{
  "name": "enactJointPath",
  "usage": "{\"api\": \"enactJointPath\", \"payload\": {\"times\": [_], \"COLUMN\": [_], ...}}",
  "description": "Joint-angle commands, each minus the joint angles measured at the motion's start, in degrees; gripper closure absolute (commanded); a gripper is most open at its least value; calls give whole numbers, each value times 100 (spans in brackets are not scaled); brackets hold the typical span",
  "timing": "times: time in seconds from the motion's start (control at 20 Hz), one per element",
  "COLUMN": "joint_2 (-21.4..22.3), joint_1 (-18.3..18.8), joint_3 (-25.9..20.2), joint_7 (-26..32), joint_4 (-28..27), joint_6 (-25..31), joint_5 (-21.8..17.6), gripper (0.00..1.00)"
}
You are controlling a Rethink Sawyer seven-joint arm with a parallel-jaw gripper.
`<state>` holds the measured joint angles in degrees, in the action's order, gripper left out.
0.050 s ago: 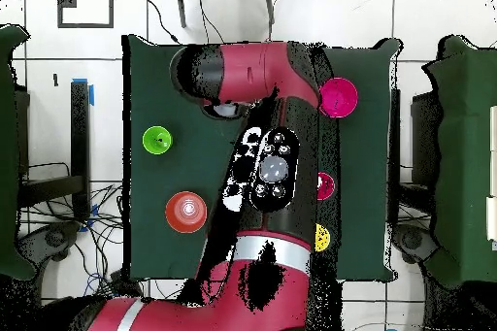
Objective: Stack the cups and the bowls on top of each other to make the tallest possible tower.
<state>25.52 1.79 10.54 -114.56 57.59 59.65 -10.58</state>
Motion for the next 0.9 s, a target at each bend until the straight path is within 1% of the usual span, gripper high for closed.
{"api": "enactJointPath", "payload": {"times": [0.05,0.25,0.6,0.9], "joint_2": [-520,-656,-653,-367], "joint_1": [-29,-25,-12,-39], "joint_3": [-501,-508,-504,-458], "joint_7": [541,614,706,852], "joint_4": [-653,-967,-1142,-1105], "joint_6": [1078,1326,1532,1843], "joint_5": [-196,-200,-169,-130], "gripper": [100,100,100,100]}}
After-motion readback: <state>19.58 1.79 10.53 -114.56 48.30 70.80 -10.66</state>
